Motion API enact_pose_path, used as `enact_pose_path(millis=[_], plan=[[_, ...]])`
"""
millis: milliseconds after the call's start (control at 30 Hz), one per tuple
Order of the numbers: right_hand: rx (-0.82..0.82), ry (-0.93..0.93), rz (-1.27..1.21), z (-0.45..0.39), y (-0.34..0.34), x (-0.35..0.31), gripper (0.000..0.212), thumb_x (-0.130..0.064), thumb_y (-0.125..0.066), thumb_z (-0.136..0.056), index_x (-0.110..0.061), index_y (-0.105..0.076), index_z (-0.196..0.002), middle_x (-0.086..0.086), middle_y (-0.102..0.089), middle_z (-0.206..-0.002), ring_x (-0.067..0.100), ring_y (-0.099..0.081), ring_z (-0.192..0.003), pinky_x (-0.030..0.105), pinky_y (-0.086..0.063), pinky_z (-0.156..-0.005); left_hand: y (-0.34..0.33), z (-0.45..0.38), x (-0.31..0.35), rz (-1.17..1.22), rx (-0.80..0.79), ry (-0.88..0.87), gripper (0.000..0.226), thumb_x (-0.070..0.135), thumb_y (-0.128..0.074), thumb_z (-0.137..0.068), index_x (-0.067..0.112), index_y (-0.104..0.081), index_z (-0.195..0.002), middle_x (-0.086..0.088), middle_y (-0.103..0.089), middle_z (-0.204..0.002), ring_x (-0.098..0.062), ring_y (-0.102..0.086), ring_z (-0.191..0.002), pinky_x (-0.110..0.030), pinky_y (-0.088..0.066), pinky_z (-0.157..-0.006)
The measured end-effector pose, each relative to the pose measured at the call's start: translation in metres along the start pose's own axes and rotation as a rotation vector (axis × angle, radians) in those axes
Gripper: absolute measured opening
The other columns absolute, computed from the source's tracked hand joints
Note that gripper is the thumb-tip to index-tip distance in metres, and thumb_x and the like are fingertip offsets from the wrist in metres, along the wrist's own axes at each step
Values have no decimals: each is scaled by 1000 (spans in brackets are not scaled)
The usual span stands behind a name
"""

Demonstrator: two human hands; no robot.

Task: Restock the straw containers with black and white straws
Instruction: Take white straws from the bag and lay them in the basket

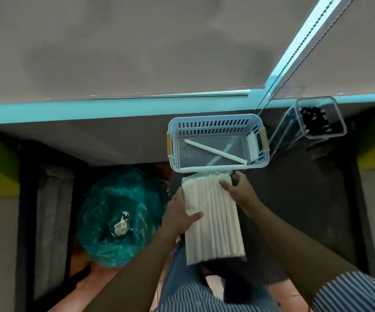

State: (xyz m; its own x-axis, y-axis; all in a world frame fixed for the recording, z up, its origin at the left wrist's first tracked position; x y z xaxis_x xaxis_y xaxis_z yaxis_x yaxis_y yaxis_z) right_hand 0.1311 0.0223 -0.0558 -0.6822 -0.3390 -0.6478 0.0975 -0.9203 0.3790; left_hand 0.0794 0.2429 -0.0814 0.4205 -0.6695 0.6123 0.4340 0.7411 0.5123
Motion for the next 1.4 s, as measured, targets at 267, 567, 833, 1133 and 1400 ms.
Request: enact_pose_path(millis=[267,567,833,1133,1400], plan=[[12,-48,-115,-16,-10,5,62,-34,-76,-87,-11,-52,-139,7,-60,-132,22,-60,-116,41,-49,-103,6,-16,7,160,-14,-10,77,19,-90,-69,17,-45,-132,6,-58,-120,-11,-55,-106,-23,-42,-86],[-91,-143,-175,4,12,21,45,-45,-66,-93,-7,-65,-116,13,-66,-113,19,-61,-91,33,-49,-77,-5,13,14,399,-7,29,71,11,-83,-79,20,-43,-137,6,-60,-121,-14,-60,-113,-34,-53,-98],[-241,-84,-278,40,57,26,44,-47,-65,-90,-10,-62,-114,8,-68,-101,20,-65,-85,33,-48,-69,-28,51,52,486,10,18,46,10,-85,-77,12,-62,-117,-6,-71,-111,-15,-71,-98,-25,-59,-78],[-313,156,-609,73,95,-11,20,-13,-66,-93,-1,-62,-108,17,-70,-104,26,-68,-91,52,-51,-96,-22,78,97,457,248,-143,55,12,-94,-65,7,-65,-111,-13,-72,-104,-26,-71,-92,-31,-60,-74],[-360,421,-597,95,110,-38,23,-4,-45,-103,-9,-67,-102,-7,-64,-133,16,-60,-124,46,-49,-102,-17,117,110,419,536,-249,43,17,-91,-69,17,-66,-104,5,-70,-94,-1,-67,-82,-20,-55,-70]])
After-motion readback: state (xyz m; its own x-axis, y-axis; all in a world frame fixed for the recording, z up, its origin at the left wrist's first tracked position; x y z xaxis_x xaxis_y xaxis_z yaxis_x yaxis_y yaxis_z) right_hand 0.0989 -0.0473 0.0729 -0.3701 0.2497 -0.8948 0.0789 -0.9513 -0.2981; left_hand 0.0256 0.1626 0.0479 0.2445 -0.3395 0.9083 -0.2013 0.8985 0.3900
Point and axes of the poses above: each hand's wrist, its own z-axis away from the middle knuckle, its own y-axis out of the back of the hand, x = y × z, the point moved 4 cm from there along -z, towards the middle knuckle
